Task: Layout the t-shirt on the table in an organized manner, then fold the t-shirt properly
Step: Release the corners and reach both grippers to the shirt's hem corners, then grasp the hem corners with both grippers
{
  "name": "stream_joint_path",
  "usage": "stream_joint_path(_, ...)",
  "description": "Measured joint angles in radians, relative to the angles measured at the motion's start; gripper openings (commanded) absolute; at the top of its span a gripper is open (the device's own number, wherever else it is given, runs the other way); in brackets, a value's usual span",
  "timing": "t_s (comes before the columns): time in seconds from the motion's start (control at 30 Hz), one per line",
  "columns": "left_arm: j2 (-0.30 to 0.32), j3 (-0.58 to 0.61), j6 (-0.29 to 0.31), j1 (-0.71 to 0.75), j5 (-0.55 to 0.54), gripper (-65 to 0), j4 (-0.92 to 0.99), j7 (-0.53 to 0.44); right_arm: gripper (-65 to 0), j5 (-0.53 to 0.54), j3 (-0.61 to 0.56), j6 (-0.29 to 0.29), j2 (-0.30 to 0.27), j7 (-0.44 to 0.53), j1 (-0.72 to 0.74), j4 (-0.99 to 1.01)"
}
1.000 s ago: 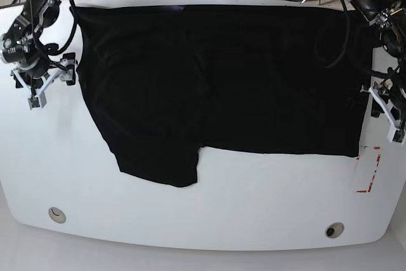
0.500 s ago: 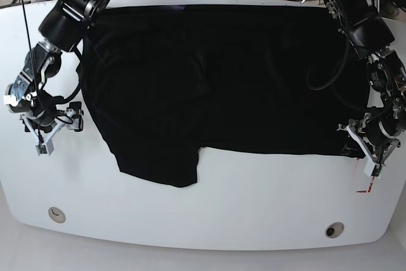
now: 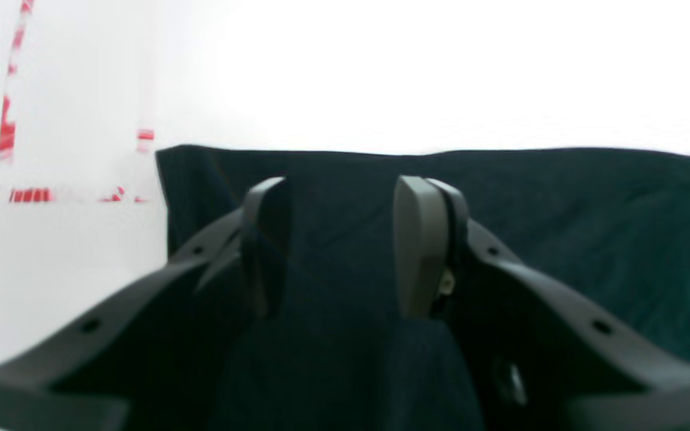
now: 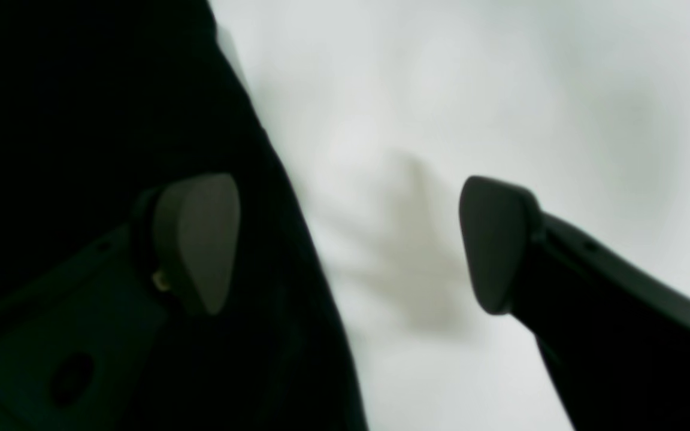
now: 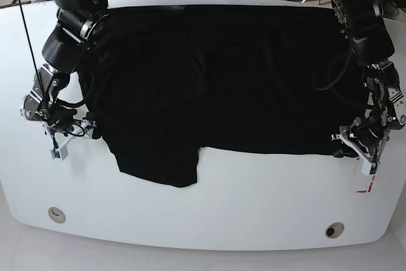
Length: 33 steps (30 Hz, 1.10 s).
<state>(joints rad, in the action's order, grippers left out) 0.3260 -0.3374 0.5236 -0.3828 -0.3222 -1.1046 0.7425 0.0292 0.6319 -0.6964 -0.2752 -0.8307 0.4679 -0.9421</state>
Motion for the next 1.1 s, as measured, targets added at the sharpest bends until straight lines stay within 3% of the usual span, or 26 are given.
stream_joint_path(0.33,0.019,0.011,-0.004,0.0,0.0,-38.8,0.05,-0.032,-9.5,0.008,-0.001,0.001,0.001,0.069,0.031,0.126)
stream_joint_path(0.83,0.045,0.01,-0.008,-0.012,0.001,-38.8,0.05,-0.033,-9.8,0.023,-0.041,-0.003,0.099,0.102,0.038,0.118)
stream_joint_path(0.97,0.045,0.01,-0.007,-0.028,-0.001,-38.8,0.05,-0.034,-16.2,0.026,-0.085,-0.003,0.101,0.105,0.039,0.117)
stream_joint_path(1.1,0.06,0.01,-0.003,-0.033,-0.007,-38.8,0.05,-0.035,-30.8,0.027,-0.097,-0.001,0.109,0.104,0.038,0.117)
